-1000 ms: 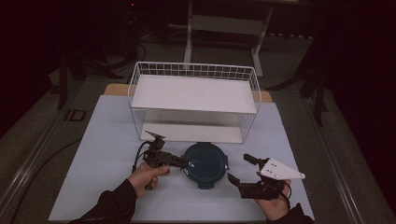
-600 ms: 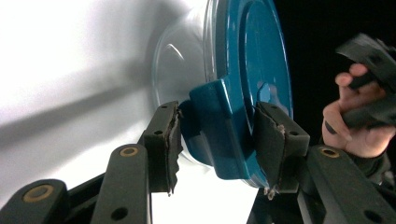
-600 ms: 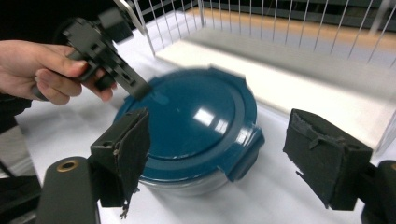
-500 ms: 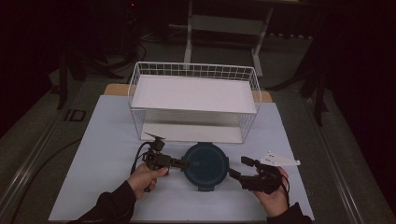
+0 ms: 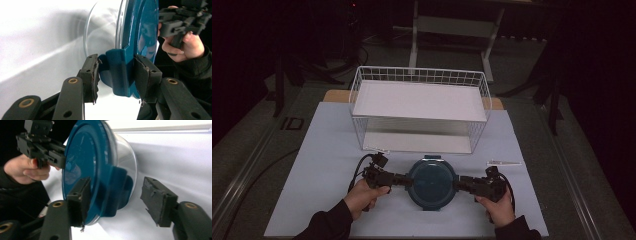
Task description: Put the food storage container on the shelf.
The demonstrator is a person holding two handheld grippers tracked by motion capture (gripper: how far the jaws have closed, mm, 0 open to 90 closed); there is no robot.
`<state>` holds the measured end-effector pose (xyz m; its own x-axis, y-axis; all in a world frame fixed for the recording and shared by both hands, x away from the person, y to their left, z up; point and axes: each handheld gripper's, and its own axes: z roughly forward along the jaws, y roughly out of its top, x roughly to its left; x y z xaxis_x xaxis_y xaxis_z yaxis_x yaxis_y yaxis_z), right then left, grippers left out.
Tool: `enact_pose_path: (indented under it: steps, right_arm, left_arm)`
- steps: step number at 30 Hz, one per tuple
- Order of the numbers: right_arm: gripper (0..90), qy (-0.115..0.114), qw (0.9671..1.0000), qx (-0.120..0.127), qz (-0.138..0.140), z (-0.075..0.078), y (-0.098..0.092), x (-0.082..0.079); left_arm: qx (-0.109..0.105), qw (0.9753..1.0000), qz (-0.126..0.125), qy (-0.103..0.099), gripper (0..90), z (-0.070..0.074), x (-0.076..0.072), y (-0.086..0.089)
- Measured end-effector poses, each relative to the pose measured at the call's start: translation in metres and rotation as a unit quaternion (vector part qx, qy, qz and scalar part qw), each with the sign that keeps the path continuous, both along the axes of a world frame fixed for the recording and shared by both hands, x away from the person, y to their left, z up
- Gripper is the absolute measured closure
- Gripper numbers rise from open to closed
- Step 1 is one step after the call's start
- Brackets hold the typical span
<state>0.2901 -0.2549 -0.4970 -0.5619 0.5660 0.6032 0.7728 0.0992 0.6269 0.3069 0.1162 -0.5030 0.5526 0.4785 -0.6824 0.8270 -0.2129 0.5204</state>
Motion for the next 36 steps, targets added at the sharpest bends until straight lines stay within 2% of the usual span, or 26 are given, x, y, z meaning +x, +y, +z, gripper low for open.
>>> enact_pose_path:
  steps: [3,5,7,13,18,24,26,28,31,36]
  right_arm:
    - [45.1,0.025,0.9994,0.021,0.006,-0.004,0.000,0.002]
    - [48.4,0.032,0.9989,0.029,0.016,-0.006,0.001,0.002]
    - [49.6,0.037,0.9984,0.036,0.024,-0.008,0.003,0.001]
    - [48.2,0.045,0.9978,0.035,0.034,-0.010,0.006,0.000]
    - [51.9,0.059,0.9953,0.062,0.045,-0.013,0.002,0.003]
    - [52.7,0.060,0.9946,0.061,0.058,-0.012,0.001,0.005]
    - [56.7,0.063,0.9947,0.058,0.057,-0.012,0.000,0.005]
    - [56.7,0.064,0.9943,0.059,0.062,-0.012,-0.001,0.006]
    - [56.5,0.056,0.9956,0.055,0.052,-0.012,0.000,0.004]
    - [56.8,0.049,0.9968,0.050,0.038,-0.009,0.004,0.000]
  left_arm:
    - [-0.003,1.0000,0.000,-0.007,57.3,0.000,-0.002,0.000]
    - [-0.002,0.9999,-0.002,-0.014,57.5,0.001,-0.003,0.000]
    - [-0.002,0.9999,-0.002,-0.015,57.6,0.001,-0.004,0.000]
    - [-0.007,0.9998,0.004,-0.019,57.8,0.000,-0.007,-0.001]
    - [-0.007,0.9998,-0.002,-0.021,57.9,-0.001,-0.008,0.002]
    - [-0.012,0.9996,-0.003,-0.024,57.9,-0.003,-0.008,0.003]
    - [-0.013,0.9996,-0.005,-0.025,58.0,-0.003,-0.008,0.003]
    - [-0.010,0.9995,-0.007,-0.029,58.0,-0.002,-0.008,0.002]
    - [-0.015,0.9997,0.001,-0.021,57.9,-0.004,-0.008,0.003]
    - [-0.013,0.9995,0.013,-0.024,57.5,-0.004,-0.012,0.003]
